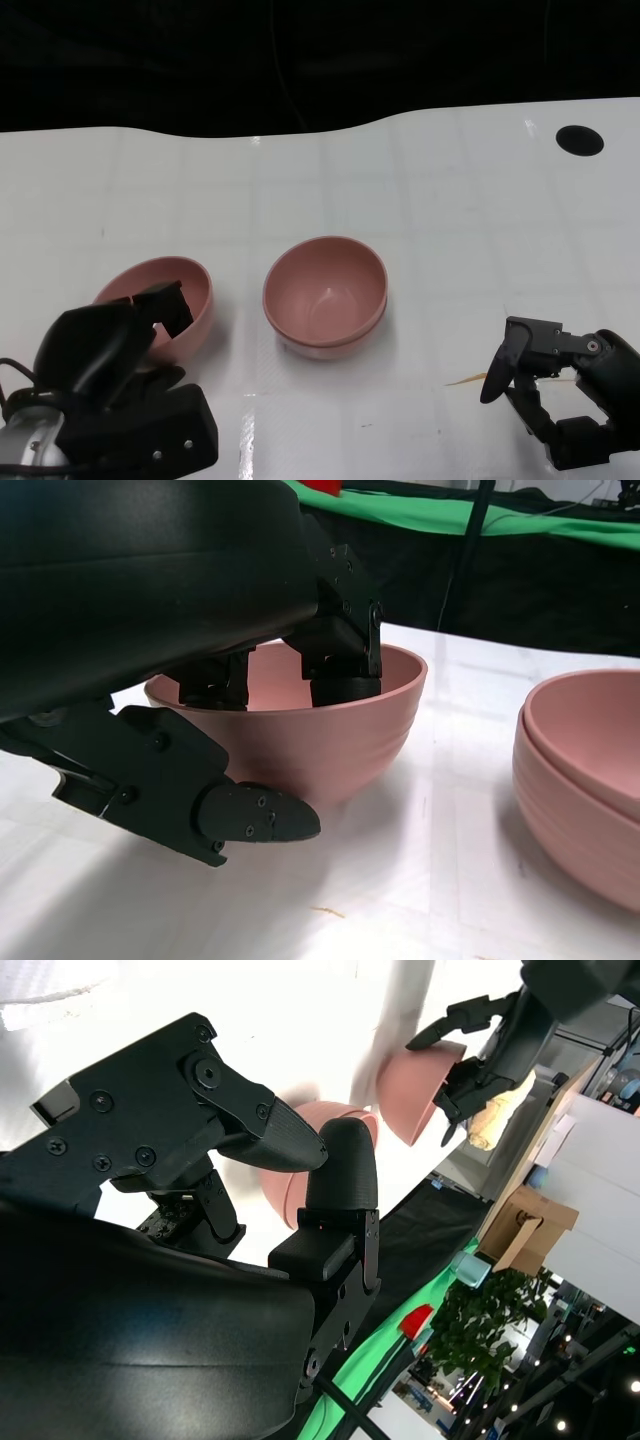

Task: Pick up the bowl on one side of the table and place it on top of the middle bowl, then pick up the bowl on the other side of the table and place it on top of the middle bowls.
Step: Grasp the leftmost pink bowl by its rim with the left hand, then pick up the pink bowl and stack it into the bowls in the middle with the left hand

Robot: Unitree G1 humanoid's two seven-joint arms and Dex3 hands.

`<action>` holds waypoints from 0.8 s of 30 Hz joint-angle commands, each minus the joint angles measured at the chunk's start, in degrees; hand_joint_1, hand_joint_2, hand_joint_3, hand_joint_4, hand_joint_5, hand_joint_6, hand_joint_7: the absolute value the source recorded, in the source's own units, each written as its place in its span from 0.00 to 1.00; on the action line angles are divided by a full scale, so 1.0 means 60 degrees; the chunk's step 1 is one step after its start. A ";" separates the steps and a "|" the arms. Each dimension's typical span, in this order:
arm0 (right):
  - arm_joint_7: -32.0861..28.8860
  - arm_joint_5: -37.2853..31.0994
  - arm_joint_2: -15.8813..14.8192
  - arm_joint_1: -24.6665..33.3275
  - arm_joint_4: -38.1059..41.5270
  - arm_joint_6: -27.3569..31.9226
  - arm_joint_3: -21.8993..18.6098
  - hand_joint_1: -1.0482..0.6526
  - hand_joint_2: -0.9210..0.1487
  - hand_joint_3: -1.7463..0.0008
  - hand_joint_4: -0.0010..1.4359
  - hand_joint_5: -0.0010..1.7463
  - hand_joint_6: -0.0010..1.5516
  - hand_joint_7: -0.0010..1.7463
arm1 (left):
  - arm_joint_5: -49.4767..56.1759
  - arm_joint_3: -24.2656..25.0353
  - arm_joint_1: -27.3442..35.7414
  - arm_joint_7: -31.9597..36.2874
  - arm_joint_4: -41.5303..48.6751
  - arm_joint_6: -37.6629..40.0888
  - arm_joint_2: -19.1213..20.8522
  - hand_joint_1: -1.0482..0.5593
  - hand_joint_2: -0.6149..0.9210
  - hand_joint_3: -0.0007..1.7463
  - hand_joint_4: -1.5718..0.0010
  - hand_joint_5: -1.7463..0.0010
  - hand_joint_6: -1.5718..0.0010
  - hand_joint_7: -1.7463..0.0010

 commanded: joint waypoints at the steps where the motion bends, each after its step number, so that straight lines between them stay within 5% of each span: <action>1: -0.0029 0.0063 -0.0127 -0.0025 0.0143 -0.0098 -0.0044 0.54 0.34 0.34 0.62 1.00 0.44 0.98 | -0.0068 0.0230 0.0096 -0.0429 -0.0521 0.0073 0.0406 0.61 0.89 0.42 0.56 0.00 0.67 0.00; 14: -0.0018 0.0068 -0.0111 -0.0070 0.0226 -0.0139 -0.0010 0.54 0.35 0.35 0.62 1.00 0.44 0.98 | -0.0041 0.0798 -0.0020 -0.2258 -0.2818 0.1228 0.0972 0.64 0.90 0.33 0.58 0.00 0.69 0.00; 24: -0.0051 -0.0019 -0.0127 -0.0119 0.0283 -0.0192 -0.0003 0.53 0.33 0.35 0.62 1.00 0.44 0.98 | -0.0328 0.1138 -0.0542 -0.4264 -0.4968 0.2125 0.1166 0.64 0.82 0.43 0.54 0.00 0.65 0.00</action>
